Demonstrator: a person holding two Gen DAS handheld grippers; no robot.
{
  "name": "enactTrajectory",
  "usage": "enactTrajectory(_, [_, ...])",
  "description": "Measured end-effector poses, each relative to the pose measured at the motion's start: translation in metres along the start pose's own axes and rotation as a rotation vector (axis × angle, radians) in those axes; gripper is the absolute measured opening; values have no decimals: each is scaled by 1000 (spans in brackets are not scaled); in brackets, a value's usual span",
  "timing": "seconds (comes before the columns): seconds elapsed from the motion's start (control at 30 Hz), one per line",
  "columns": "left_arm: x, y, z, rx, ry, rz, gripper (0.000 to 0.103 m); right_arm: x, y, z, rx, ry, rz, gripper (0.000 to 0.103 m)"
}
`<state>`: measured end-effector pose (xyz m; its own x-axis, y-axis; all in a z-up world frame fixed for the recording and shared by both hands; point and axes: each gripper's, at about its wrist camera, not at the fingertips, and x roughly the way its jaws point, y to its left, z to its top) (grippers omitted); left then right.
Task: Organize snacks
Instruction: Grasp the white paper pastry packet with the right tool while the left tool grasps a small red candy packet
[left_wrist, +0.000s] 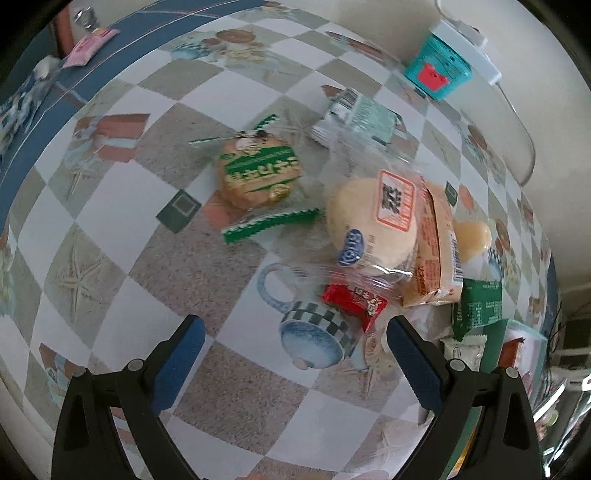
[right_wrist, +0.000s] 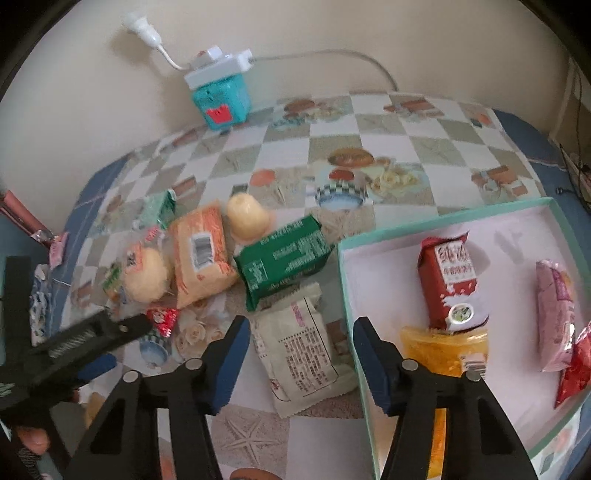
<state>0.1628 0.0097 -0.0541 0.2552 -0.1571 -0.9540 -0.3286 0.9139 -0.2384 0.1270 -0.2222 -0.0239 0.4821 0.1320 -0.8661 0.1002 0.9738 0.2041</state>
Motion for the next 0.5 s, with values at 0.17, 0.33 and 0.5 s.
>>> enactTrajectory(0.17, [2, -12, 3, 36, -5, -1, 99, 8, 8, -3, -33, 36, 15, 62])
enactTrajectory(0.33, [8, -20, 10, 51, -9, -4, 99, 18, 14, -8, -61, 69, 17, 62])
enactTrajectory(0.5, [17, -28, 16, 72, -7, -6, 99, 27, 10, -10, -48, 87, -17, 62])
